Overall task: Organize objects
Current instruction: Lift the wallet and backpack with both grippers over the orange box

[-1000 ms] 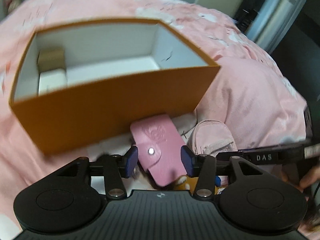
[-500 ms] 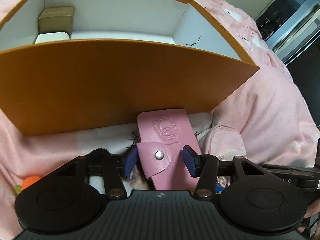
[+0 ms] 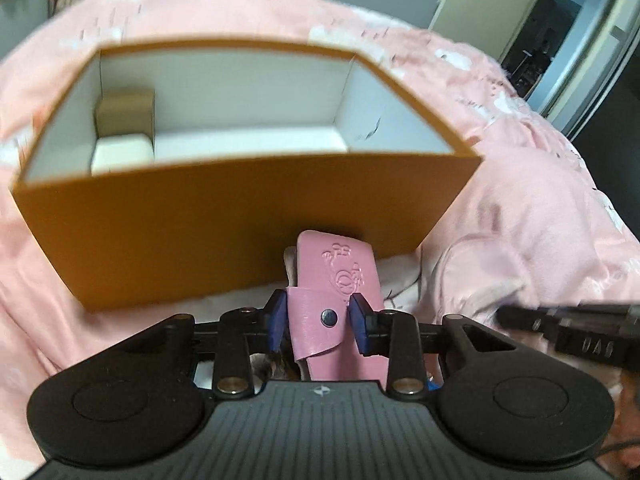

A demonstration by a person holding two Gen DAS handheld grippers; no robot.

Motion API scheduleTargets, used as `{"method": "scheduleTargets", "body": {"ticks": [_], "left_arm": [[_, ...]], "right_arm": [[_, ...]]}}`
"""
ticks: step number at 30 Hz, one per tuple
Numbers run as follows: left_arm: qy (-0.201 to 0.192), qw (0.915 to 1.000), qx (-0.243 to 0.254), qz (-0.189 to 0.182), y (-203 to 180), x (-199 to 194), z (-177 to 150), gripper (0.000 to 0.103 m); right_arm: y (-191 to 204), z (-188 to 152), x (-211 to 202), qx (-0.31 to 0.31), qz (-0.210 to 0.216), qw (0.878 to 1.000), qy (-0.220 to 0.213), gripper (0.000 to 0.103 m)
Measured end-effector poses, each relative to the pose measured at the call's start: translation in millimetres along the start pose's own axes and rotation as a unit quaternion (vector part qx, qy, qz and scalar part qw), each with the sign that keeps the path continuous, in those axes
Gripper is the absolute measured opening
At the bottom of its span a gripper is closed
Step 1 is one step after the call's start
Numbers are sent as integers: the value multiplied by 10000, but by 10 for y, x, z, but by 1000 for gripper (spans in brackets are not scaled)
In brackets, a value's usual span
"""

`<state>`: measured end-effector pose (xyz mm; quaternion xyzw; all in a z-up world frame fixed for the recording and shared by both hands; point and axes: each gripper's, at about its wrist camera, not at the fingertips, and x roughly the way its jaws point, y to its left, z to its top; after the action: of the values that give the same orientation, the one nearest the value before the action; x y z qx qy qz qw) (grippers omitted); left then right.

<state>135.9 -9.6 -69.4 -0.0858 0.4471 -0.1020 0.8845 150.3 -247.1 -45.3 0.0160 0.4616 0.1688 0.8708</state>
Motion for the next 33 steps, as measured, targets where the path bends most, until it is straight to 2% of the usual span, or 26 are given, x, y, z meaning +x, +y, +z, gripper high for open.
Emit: {"method": "scheduleTargets", "body": {"ticks": [5,8,9,10,11,15,20,26,30,33], "left_arm": [[-415,9989,156,-116,-56,-307,38,37],[-619,9975,90,-336,-67,-483,95,35],[-675,9967,15,-444,-44,-549,137,24],[-725,9958,-54,-553,-23,-610,171,23],[-714,9950,-138,-687,2,-669,215,17],[-890,9934,-150,-703,57,-814,373,15],[-1069,9903,-254,-854,157,-935,499,15],[-1423,9857,-376,-817,276,-1022,845,15],[-1495,9834,-696,-754,453,-825,1115,15],[-1351,9829,-1050,-674,651,-526,1256,14]], "right_arm": [[74,172,-312,-256,-136,9983,-502,15],[123,279,-516,-338,5,9967,-735,15],[147,339,-582,-351,111,9961,-806,14],[168,385,-644,-361,211,9953,-869,14],[201,435,-707,-370,292,9946,-926,14],[375,642,-876,-611,479,9900,-1177,14],[526,819,-825,-727,646,9873,-1254,14],[650,1078,-692,-685,926,9847,-1305,14],[726,1334,-460,-607,990,9846,-1303,14],[737,1509,-153,-463,959,9886,-1066,14]]}}
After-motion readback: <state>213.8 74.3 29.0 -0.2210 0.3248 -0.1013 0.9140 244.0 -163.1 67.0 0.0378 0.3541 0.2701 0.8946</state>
